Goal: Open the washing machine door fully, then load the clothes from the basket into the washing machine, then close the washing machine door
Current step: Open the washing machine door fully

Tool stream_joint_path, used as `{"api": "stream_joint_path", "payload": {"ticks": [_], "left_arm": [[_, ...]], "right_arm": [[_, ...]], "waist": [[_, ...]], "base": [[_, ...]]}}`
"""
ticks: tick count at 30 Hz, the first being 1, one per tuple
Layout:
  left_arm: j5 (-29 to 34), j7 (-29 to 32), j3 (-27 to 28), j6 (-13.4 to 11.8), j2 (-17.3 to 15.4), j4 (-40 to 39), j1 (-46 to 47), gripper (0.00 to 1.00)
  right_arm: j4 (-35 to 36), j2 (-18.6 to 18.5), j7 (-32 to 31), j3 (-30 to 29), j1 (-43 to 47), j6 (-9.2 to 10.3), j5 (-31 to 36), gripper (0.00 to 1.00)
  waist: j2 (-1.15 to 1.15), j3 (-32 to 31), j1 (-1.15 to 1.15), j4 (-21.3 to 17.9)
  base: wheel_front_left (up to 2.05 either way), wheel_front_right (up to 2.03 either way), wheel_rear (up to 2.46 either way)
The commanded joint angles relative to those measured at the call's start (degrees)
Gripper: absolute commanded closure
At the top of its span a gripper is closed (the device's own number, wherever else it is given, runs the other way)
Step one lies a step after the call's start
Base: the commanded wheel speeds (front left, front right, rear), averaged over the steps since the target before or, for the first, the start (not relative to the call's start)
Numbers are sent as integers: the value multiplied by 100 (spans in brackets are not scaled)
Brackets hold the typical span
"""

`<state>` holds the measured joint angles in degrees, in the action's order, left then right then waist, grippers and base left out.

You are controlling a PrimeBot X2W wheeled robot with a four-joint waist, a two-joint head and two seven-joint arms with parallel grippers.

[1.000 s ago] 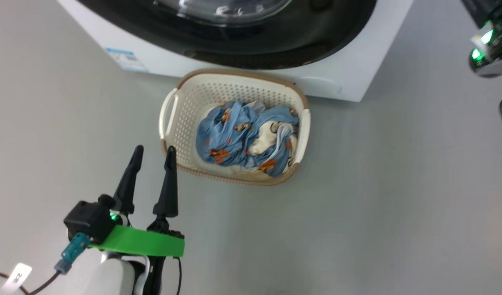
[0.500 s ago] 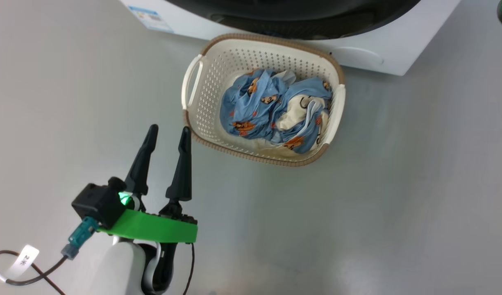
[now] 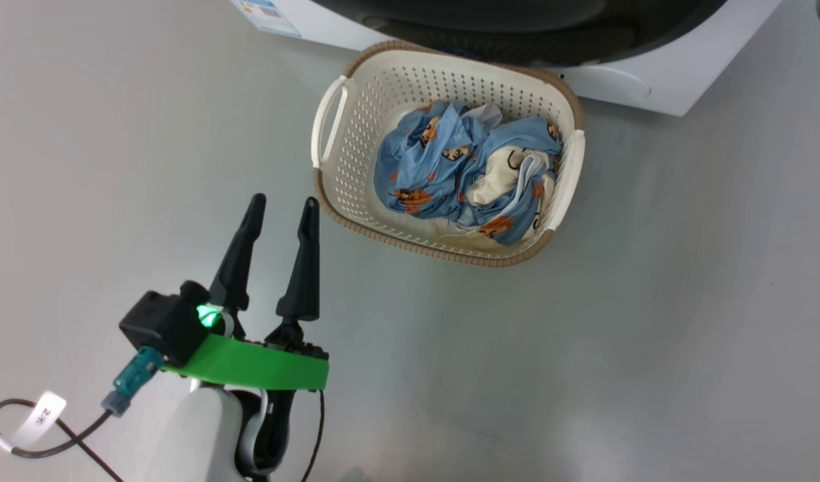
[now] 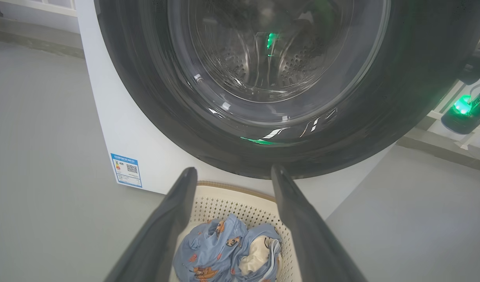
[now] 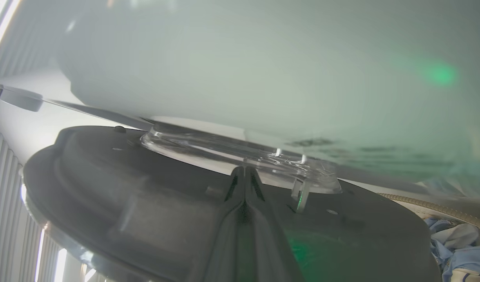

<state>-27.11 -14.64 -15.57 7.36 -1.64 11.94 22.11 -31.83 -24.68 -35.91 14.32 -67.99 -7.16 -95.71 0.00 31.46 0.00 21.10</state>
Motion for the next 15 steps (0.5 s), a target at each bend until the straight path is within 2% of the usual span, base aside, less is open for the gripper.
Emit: {"api": "stream_joint_path", "payload": {"ticks": [1,15], "left_arm": [[-71,-36,161,13,-124,-112,-16,0],[123,-36,302,13,-124,-62,-287,0]], "right_arm": [[191,183,-113,55,76,-33,60,100],[491,561,-618,396,797,-33,214,100]], "waist": [[0,-64,0,-12],[0,-675,0,-215]], "base": [[0,0,0],[0,0,0]]}}
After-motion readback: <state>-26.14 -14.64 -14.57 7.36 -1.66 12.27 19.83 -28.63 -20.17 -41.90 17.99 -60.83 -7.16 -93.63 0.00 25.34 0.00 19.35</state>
